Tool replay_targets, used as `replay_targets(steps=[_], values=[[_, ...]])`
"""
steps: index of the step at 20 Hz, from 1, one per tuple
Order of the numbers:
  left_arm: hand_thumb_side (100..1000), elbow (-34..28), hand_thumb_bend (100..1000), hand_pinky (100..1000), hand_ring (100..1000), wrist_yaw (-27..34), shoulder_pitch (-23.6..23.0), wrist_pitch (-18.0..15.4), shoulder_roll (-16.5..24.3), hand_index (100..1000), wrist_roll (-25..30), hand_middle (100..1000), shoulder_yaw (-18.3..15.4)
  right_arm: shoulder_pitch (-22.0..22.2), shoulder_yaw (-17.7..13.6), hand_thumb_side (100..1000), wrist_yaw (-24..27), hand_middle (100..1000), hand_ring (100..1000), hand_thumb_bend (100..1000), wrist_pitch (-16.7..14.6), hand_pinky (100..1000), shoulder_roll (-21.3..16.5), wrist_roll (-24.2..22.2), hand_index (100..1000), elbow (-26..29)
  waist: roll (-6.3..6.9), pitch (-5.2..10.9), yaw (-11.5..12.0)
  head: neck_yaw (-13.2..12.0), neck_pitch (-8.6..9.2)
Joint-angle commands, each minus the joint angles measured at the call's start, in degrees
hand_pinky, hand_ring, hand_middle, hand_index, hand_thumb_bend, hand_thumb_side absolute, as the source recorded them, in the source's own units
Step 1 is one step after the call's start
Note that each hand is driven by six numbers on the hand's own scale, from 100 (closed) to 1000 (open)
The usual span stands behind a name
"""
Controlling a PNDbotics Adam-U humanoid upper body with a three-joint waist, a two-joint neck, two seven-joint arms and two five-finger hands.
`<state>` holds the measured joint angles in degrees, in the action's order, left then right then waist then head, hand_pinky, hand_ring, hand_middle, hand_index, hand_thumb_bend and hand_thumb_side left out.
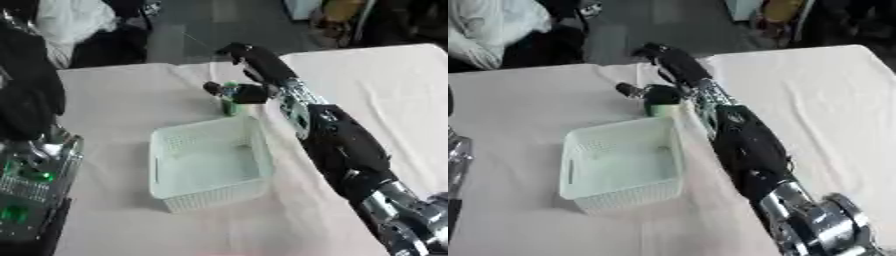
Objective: Pick up objects on the table and place them in the box.
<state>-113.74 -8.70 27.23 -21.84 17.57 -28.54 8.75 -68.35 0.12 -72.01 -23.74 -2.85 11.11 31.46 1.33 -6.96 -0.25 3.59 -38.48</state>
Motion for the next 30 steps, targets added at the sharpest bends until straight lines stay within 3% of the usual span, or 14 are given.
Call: replay_targets(steps=[1,10,15,24,25,26,27,30], values=[[1000,-0.8,315,666,794,0.4,1.3,-0.3,0.2,911,0.0,900,0.1,-1.9,-0.5,1000,-0.8,780,668,618,0.2,660,-0.1,-0.7,889,0.5,-0.03,0.44,0.3,0.6,1.23],[1000,-0.8,316,665,794,0.6,2.1,-0.5,0.1,910,0.1,901,0.2,-2.1,-1.3,1000,-5.8,796,688,632,1.8,691,-0.5,-0.1,883,0.1,-0.14,-0.66,1.0,0.9,2.59],[1000,-0.8,318,664,793,0.7,2.3,-0.6,0.1,910,0.2,901,0.2,-2.4,-1.6,1000,-7.7,813,727,619,2.2,752,-0.7,0.8,880,-0.2,-0.25,-1.22,1.4,1.0,3.34],[1000,-0.8,319,663,792,0.9,2.5,-0.6,0.2,909,0.2,902,0.3,-3.3,-2.2,1000,-7.9,827,763,628,3.2,766,-1.2,2.9,876,0.1,-0.35,-1.85,1.7,1.0,3.85],[1000,-0.8,319,663,792,0.9,2.5,-0.6,0.2,909,0.2,902,0.3,-3.5,-2.3,1000,-7.7,858,828,627,3.3,868,-1.3,3.4,882,0.3,-0.36,-1.85,1.7,1.0,3.87],[1000,-0.8,319,663,792,0.9,2.5,-0.6,0.2,909,0.2,902,0.3,-3.7,-2.4,1000,-7.4,859,841,693,3.5,894,-1.3,4.3,884,0.6,-0.36,-1.87,1.7,1.0,3.95],[1000,-0.8,320,663,792,0.9,2.5,-0.6,0.2,909,0.2,902,0.3,-3.9,-2.6,1000,-7.2,888,877,620,3.8,959,-1.3,5.4,901,0.9,-0.37,-1.93,1.8,1.1,4.07],[1000,-0.8,320,663,792,1.0,2.8,-0.7,0.2,909,0.3,902,0.4,-4.7,-3.5,1000,-6.8,895,883,597,5.2,970,-1.4,10.2,917,1.0,-0.49,-2.27,2.0,1.8,4.69]])
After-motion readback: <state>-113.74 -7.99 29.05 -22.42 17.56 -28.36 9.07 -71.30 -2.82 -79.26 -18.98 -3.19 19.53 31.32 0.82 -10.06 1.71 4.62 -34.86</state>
